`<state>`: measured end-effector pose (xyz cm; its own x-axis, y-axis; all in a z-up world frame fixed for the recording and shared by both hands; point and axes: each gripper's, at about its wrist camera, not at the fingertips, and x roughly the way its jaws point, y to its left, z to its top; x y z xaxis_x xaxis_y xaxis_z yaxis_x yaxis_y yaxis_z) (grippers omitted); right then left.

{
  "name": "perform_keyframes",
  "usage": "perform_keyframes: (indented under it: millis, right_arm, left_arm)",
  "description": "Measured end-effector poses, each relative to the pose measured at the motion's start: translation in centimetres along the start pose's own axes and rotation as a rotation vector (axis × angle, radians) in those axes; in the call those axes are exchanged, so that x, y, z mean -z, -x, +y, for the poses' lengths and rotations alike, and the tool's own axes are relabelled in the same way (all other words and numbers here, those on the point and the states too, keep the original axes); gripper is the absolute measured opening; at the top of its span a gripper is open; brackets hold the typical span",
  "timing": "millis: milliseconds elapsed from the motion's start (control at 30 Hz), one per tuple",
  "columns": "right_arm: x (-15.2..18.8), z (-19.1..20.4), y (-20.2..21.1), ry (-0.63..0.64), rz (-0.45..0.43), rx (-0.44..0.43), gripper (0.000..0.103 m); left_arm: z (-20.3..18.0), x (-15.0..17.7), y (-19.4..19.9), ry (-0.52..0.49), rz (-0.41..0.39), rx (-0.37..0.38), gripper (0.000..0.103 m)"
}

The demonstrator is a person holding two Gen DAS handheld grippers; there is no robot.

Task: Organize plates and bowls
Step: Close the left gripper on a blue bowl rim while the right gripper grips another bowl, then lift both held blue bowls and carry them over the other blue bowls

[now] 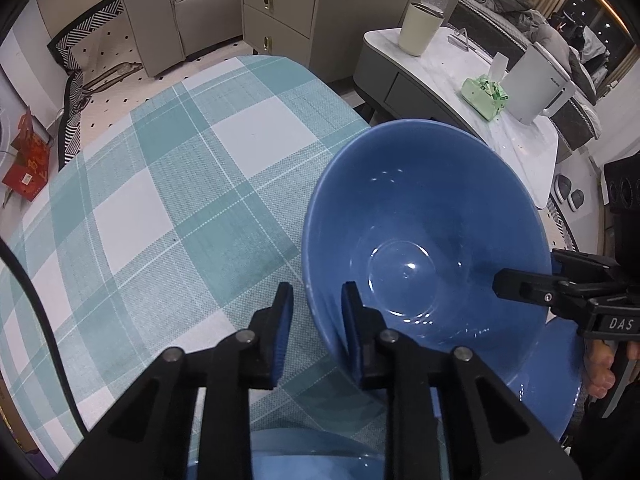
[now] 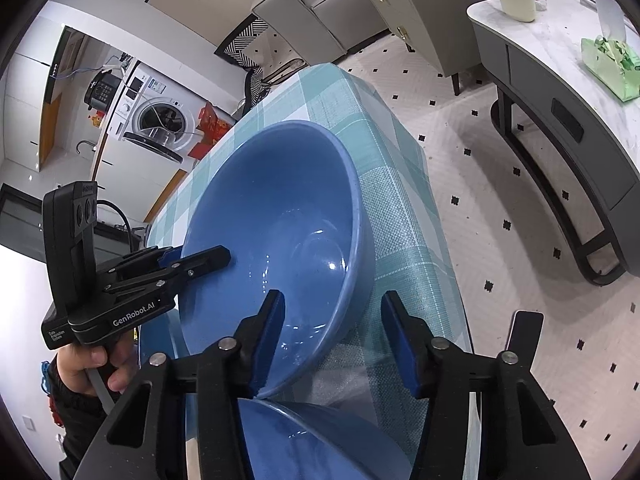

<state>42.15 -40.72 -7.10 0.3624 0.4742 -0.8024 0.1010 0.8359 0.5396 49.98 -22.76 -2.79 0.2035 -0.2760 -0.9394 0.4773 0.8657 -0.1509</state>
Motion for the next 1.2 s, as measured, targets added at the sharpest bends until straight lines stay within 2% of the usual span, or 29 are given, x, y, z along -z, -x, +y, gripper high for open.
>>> perform_keyframes:
  millis: [67,267,833,1200]
  right_arm:
    - [0.1,0.0,0.0,0.001,-0.003,0.001,0.048]
    - [0.2,0.1,0.2,0.013,-0.018,0.01,0.037]
    - [0.4,0.7,0.7,0.08,-0.06,0.065,0.032]
    - [0.9,2.3,3.3,0.122,-0.114,0.063,0.032]
  left_arm:
    - [-0.2,0.1,0.0,-0.004,0.004,0.005,0.017]
    - [-0.6,0.1,0.3,-0.003,0.001,0.029,0.016]
    - [-1.6,0.5,1.4,-0.042,-0.043,0.001,0.015]
    - [-2.2,1.0,4.9,-0.052,-0.109,-0.005,0.015]
